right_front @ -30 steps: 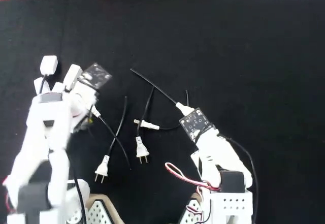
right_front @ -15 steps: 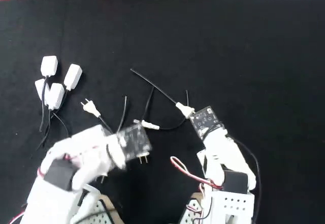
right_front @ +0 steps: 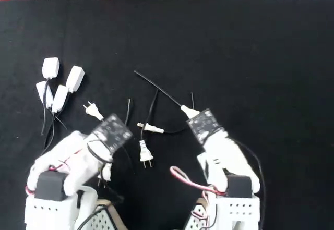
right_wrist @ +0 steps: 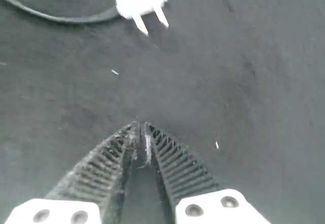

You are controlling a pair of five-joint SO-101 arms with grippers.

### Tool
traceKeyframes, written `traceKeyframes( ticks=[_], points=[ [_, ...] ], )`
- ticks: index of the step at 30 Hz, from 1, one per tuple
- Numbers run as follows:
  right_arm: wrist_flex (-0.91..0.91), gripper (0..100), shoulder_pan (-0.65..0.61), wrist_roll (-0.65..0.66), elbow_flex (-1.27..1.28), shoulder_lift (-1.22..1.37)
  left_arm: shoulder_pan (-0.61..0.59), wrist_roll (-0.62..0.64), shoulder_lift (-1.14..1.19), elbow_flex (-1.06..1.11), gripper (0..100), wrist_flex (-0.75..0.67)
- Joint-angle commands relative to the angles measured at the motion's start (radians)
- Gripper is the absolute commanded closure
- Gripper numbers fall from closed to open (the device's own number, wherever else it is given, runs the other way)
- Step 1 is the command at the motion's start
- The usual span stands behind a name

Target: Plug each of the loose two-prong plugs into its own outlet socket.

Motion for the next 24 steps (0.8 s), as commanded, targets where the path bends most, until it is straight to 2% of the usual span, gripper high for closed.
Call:
traceKeyframes(
  ticks=[1,5,9,12,17,24],
  points=[
    [-0.018,90.2,-0.092,-0.074,-0.059,-0.041,-0.193,0.008,0.003,0.051,97,-0.087],
    [-0.023,88.8,-0.091,-0.091,-0.122,-0.039,-0.298,0.008,0.003,0.202,97,-0.227],
    [-0.023,89.0,-0.092,-0.092,-0.217,-0.033,-0.351,0.020,0.000,0.312,97,-0.310],
    [-0.026,88.9,-0.133,-0.095,-0.292,0.053,-0.378,0.098,-0.002,0.335,97,-0.365],
    [-0.150,88.9,-0.201,-0.169,-0.447,0.409,-0.398,0.106,0.000,0.344,97,-0.377],
    [-0.195,88.8,-0.439,-0.218,-0.728,0.941,-0.400,0.101,0.000,0.360,97,-0.381]
  ],
)
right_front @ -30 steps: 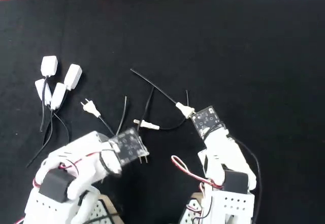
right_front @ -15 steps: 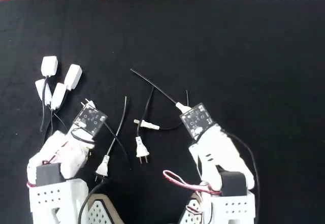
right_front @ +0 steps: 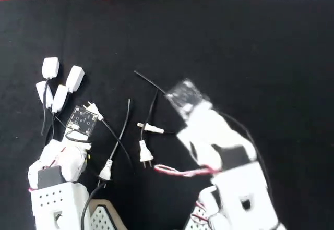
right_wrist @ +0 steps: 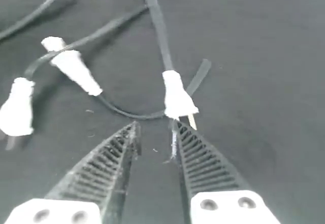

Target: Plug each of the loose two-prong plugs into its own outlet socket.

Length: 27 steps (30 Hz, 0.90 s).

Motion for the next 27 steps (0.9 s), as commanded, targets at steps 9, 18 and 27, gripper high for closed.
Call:
traceKeyframes(
  ticks=[9,18,27],
  points=[
    [-0.169,77.2,-0.351,-0.408,-0.297,0.696,-0.008,0.005,-0.008,0.008,97,-0.020],
    [-0.195,76.9,-0.466,-0.789,-0.326,0.803,-0.007,0.003,-0.008,0.028,97,-0.055],
    [-0.203,77.2,-0.562,-0.835,-0.263,0.806,-0.007,0.003,-0.008,0.030,97,-0.054]
  ],
)
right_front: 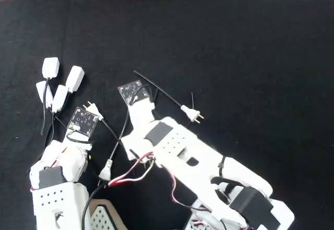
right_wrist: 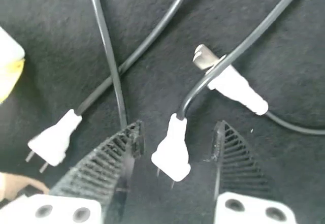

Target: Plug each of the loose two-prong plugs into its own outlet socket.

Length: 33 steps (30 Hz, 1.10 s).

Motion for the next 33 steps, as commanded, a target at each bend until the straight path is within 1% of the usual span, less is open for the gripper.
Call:
traceKeyframes(
  ticks=[1,4,9,11,14,20,23,25,27,33],
  points=[
    [-0.020,77.2,-0.032,-0.012,0.030,0.002,-0.007,0.003,-0.006,-0.004,97,-0.018],
    [-0.054,77.2,-0.032,-0.012,0.068,0.002,-0.007,0.003,-0.006,-0.004,97,-0.018],
    [-0.265,77.2,-0.029,-0.003,0.174,0.002,-0.007,0.003,-0.006,-0.004,97,-0.018],
    [-0.319,77.2,-0.029,0.009,0.203,0.002,-0.007,0.003,-0.006,-0.004,97,-0.018],
    [-0.341,77.2,-0.029,0.052,0.220,0.002,-0.007,0.003,-0.006,-0.004,97,-0.018],
    [-0.341,77.6,-0.014,0.074,0.220,0.002,-0.007,0.003,-0.006,-0.004,97,-0.018],
    [-0.342,85.0,0.025,0.137,0.216,0.002,-0.007,0.003,-0.006,-0.004,97,-0.018],
    [-0.344,92.9,0.044,0.153,0.214,0.002,-0.007,0.003,-0.006,-0.004,97,-0.018],
    [-0.344,98.5,0.057,0.161,0.214,0.002,-0.007,0.003,-0.006,-0.004,97,-0.018],
    [-0.342,98.6,0.058,0.166,0.214,0.001,-0.007,0.003,-0.006,-0.004,97,-0.018]
  ],
)
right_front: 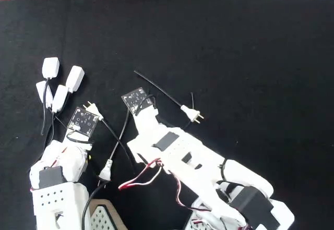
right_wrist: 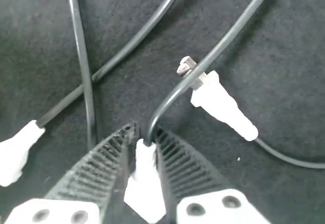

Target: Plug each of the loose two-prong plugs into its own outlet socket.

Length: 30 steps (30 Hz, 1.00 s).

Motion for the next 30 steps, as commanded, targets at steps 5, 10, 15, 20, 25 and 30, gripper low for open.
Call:
traceKeyframes(
  ticks=[5,10,15,20,25,30],
  points=[
    [0.020,98.6,0.058,0.026,-0.041,-0.005,-0.005,0.003,-0.006,-0.004,97,-0.018],
    [0.189,98.6,0.247,0.138,-0.223,0.002,-0.005,0.003,-0.006,-0.004,97,-0.018],
    [0.201,98.6,0.338,0.203,-0.334,0.002,-0.005,0.003,-0.006,-0.004,97,-0.018],
    [0.130,91.3,0.336,0.230,-0.346,0.004,-0.005,0.003,-0.006,-0.004,97,-0.018],
    [0.104,67.3,0.334,0.152,-0.335,0.036,-0.005,0.003,-0.006,-0.004,97,-0.018],
    [0.275,62.9,0.238,0.140,-0.415,0.038,-0.005,0.003,-0.006,-0.004,97,-0.018]
  ],
)
